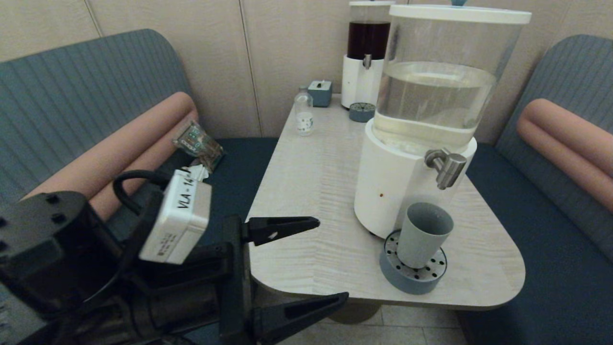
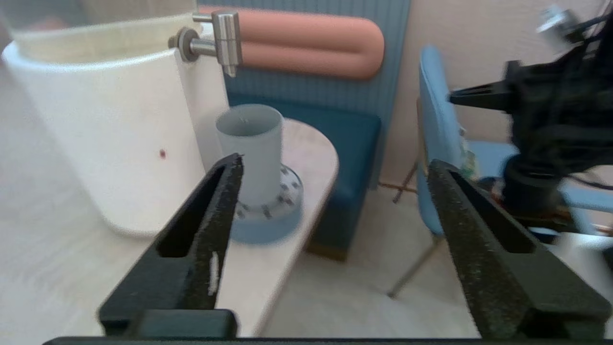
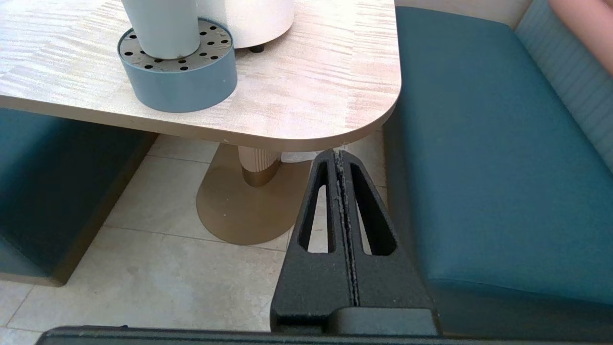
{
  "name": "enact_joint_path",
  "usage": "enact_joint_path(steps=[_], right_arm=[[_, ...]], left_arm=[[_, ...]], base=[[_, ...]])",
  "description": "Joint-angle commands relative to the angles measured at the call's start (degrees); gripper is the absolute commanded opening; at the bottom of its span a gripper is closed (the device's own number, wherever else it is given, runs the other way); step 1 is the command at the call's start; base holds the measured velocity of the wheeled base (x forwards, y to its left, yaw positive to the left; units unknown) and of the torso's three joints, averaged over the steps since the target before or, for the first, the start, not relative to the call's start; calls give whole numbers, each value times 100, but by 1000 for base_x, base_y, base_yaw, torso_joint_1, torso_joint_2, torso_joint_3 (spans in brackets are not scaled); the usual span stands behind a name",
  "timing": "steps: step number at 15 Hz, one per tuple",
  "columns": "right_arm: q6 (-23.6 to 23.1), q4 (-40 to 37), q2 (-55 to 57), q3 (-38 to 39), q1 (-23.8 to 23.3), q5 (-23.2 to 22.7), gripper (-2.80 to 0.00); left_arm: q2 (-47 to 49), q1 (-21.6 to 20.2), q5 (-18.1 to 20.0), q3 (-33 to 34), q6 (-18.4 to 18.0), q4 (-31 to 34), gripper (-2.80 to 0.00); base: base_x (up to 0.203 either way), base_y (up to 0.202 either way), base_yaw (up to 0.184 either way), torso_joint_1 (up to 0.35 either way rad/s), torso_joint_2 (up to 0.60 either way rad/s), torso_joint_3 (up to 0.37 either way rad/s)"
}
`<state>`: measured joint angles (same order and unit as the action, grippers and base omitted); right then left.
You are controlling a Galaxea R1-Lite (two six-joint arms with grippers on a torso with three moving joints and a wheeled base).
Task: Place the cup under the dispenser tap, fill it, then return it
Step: Place the cup next to the water dispenser
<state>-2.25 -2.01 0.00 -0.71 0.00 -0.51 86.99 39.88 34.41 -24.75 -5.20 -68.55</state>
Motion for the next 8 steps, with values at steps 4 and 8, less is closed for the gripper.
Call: enact_joint_path(steps=[4,8], right_arm=[[-4,-1,9,0,0,-2,-280],[-4,-1,9,0,0,-2,-280]], left_arm=[[1992,-48,300,-647,-98,-1523,0],[3026,15,430,-1427,-129,-1601,0]], base=[[0,0,0,0,0,0],[0,0,0,0,0,0]])
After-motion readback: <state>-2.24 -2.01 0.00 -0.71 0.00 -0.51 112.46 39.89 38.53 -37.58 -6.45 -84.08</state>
